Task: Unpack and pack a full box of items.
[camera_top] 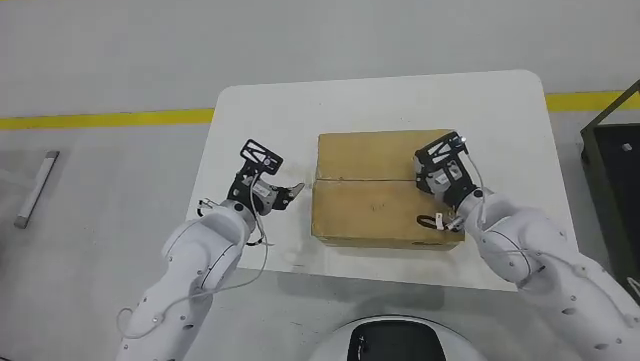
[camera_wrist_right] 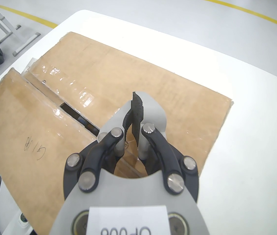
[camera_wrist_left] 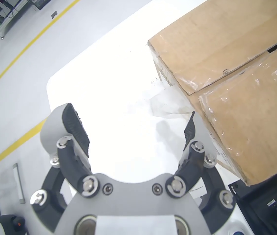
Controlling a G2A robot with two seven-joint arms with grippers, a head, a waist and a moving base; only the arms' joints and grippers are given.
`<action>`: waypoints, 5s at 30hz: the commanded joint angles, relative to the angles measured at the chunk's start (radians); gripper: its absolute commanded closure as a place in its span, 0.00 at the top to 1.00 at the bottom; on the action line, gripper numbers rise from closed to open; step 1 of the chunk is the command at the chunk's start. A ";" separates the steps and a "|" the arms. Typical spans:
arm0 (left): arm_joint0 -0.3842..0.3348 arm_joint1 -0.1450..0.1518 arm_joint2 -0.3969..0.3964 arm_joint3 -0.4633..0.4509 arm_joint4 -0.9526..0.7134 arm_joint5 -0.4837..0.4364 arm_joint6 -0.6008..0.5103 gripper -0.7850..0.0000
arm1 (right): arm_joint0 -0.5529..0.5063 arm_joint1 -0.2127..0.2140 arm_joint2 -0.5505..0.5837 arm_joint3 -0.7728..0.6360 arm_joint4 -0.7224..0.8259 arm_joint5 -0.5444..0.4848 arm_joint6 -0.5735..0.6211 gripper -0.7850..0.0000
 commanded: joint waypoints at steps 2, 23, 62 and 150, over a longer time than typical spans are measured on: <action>0.009 -0.001 -0.008 -0.017 -0.019 -0.012 -0.009 1.00 | 0.001 -0.003 -0.001 0.000 -0.005 -0.001 -0.005 0.00; -0.066 -0.046 0.113 0.078 0.020 -0.028 -0.010 1.00 | -0.012 -0.014 0.069 -0.037 0.049 -0.069 0.037 0.00; -0.050 -0.055 0.011 0.037 0.059 -0.022 0.012 1.00 | -0.034 -0.045 0.031 0.025 0.003 -0.084 0.021 0.00; -0.024 -0.171 0.041 0.251 -0.027 0.007 0.330 1.00 | -0.105 -0.093 0.081 -0.018 0.029 -0.038 0.029 0.00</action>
